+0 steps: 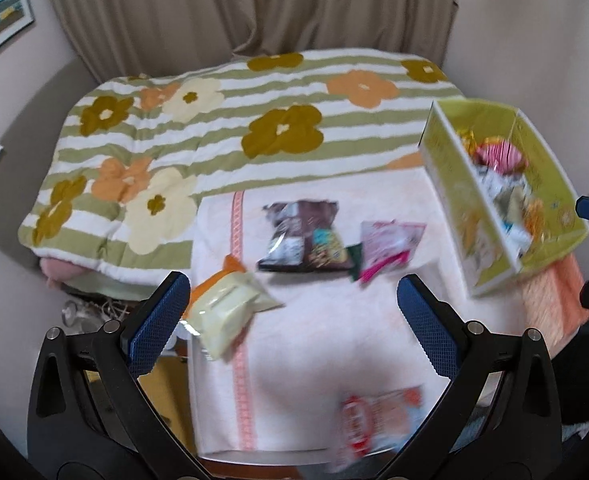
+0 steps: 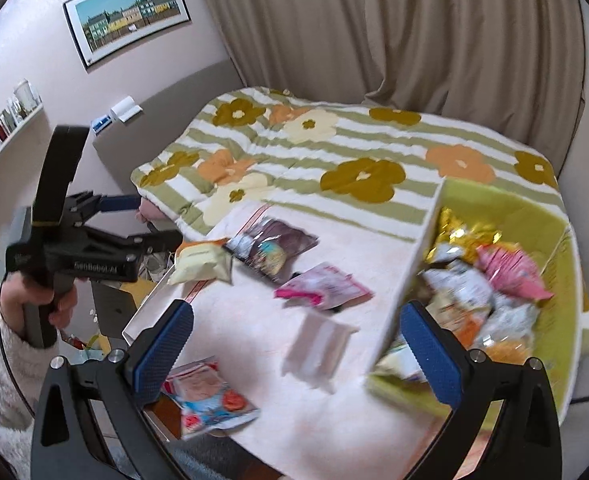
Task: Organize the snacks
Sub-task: 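Move both tools back over the remaining snacks on the table, then grasp the orange-beige bread bag with the left gripper while the right gripper grasps the shrimp flakes bag, then carry the bread bag and shrimp flakes bag into the box and release both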
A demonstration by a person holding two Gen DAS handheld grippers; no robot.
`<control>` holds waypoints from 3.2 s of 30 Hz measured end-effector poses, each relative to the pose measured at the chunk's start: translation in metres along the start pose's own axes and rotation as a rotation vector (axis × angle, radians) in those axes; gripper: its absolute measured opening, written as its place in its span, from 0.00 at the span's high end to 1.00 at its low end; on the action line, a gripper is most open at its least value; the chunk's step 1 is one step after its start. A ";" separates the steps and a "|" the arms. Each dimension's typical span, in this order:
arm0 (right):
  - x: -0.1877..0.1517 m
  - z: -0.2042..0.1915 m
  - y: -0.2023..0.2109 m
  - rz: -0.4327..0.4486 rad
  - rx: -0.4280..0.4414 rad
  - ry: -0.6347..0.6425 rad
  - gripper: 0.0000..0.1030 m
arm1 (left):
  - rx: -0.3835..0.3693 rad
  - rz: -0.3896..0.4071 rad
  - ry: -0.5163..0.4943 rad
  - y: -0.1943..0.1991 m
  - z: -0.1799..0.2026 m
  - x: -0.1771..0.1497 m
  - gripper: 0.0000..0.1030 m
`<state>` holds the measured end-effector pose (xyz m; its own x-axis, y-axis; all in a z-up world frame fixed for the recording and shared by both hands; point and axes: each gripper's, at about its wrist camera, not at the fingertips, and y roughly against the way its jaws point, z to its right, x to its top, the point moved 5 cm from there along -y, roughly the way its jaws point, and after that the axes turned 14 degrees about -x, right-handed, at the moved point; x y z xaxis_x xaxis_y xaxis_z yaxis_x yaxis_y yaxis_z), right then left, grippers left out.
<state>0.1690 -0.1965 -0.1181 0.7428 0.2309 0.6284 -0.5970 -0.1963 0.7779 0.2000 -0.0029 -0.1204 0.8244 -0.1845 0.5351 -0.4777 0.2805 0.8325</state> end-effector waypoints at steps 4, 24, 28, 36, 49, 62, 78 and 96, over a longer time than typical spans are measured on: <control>-0.017 -0.043 -0.024 -0.081 -0.021 -0.006 0.00 | -0.062 -0.059 -0.064 -0.009 -0.034 -0.016 0.00; -0.124 -0.112 -0.109 -0.523 -0.187 -0.372 0.00 | -0.181 -0.270 -0.261 -0.104 -0.124 -0.054 0.00; -0.136 -0.109 -0.115 -0.553 -0.193 -0.430 0.00 | -0.180 -0.303 -0.274 -0.126 -0.126 -0.055 0.00; -0.154 -0.105 -0.133 -0.598 -0.117 -0.541 0.00 | -0.162 -0.376 -0.294 -0.168 -0.127 -0.057 0.00; -0.168 -0.101 -0.148 -0.656 -0.015 -0.605 0.00 | -0.152 -0.469 -0.291 -0.199 -0.118 -0.073 0.27; -0.159 -0.101 -0.144 -0.595 -0.015 -0.597 0.07 | -0.171 -0.448 -0.257 -0.179 -0.115 -0.077 0.36; -0.112 -0.073 -0.086 -0.365 -0.097 -0.582 0.19 | -0.200 -0.293 -0.185 -0.102 -0.105 -0.064 0.36; -0.019 0.085 -0.013 -0.083 -0.141 -0.395 0.19 | -0.185 -0.057 -0.094 -0.063 0.033 0.042 0.36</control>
<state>0.1889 -0.2792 -0.1406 0.8330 -0.1477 0.5333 -0.5451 -0.0539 0.8366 0.2542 -0.0597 -0.1454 0.8121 -0.2898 0.5064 -0.3603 0.4336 0.8259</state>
